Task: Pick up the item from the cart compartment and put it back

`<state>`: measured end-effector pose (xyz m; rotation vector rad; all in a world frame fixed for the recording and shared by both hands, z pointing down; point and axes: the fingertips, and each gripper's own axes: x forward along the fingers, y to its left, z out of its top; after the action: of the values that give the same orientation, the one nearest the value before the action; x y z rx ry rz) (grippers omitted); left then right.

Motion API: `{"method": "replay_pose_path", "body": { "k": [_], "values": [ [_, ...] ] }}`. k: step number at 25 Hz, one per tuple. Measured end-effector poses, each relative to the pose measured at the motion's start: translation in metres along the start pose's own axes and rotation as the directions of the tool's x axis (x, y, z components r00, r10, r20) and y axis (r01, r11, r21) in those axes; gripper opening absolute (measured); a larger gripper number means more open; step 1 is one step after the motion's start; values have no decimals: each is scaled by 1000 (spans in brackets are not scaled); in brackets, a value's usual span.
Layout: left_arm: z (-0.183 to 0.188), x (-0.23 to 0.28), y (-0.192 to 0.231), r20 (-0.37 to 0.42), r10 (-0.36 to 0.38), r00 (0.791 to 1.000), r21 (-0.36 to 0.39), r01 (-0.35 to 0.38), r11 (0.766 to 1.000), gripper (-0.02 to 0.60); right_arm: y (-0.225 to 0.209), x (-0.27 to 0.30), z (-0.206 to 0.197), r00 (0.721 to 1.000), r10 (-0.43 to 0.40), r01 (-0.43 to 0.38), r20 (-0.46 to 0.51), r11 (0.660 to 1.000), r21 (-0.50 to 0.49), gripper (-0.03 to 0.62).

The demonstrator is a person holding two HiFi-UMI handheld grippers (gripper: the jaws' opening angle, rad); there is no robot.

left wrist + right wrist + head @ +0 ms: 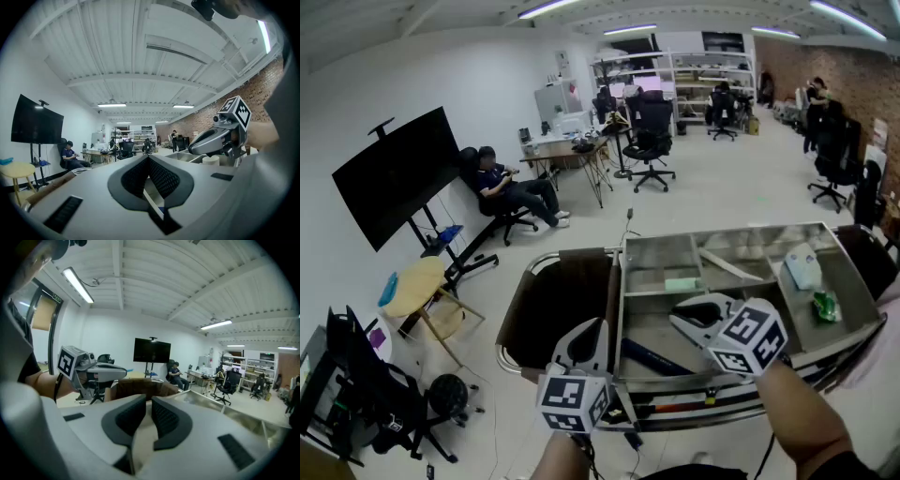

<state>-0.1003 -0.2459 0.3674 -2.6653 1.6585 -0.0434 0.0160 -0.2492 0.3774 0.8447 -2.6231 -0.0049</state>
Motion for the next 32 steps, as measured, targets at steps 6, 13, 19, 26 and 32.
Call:
{"method": "replay_pose_path", "body": {
  "k": [6, 13, 19, 26, 32],
  "values": [
    [-2, 1, 0, -3, 2, 1000, -8, -2, 1000, 0, 8, 27, -12, 990, 65, -73, -128, 996, -56, 117],
    [-4, 2, 4, 0, 6, 1000, -6, -6, 1000, 0, 25, 64, -38, 948, 142, -178, -286, 979, -104, 118],
    [-6, 3, 0, -6, -2, 1000, -8, 2, 1000, 0, 40, 96, -76, 883, 207, -273, -422, 957, -102, 147],
    [-5, 0, 5, -7, 4, 1000, -3, -4, 1000, 0, 49, 115, -103, 806, 234, -330, -544, 940, -85, 201],
    [-10, 1, 11, -12, 12, 1000, -5, -12, 1000, 0, 53, 128, -110, 791, 251, -327, -559, 944, -39, 202]
  ]
}}
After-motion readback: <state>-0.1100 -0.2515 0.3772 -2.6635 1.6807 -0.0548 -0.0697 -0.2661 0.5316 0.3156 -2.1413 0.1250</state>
